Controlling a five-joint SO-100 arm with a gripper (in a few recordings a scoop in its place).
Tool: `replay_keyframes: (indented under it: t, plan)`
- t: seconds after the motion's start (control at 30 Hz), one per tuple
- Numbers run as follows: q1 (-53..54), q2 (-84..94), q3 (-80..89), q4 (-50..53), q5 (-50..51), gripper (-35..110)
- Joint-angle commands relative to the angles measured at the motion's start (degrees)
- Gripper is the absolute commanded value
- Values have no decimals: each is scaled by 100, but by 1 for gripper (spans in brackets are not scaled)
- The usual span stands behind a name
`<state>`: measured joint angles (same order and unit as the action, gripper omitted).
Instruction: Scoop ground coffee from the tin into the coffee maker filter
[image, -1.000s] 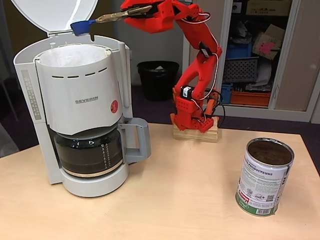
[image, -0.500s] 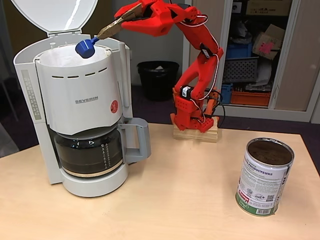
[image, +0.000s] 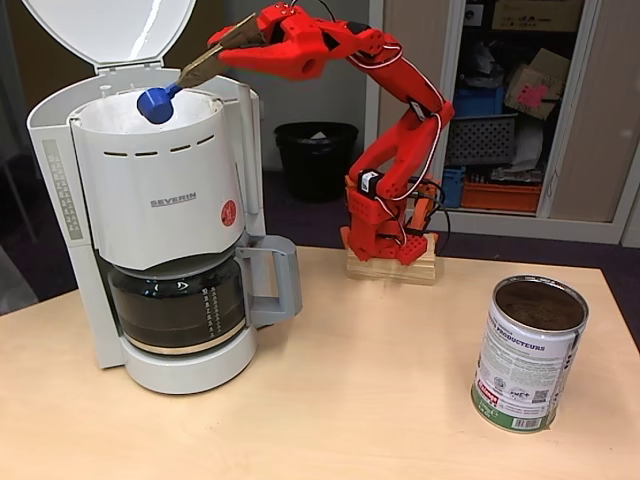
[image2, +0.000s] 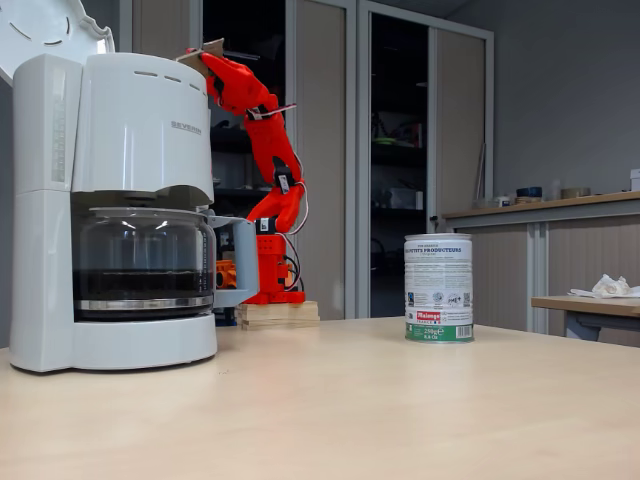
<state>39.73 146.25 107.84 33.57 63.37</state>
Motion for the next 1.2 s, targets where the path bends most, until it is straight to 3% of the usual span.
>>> replay_keyframes:
  t: [0.0, 0.33, 0.7, 1.17]
  plan:
    - [176, 114, 79, -255, 466, 0]
    - [264, -255, 176, -1116, 2795, 0]
    - [-62, 53, 835, -1318, 5054, 0]
    - [229, 677, 1477, -1608, 5687, 0]
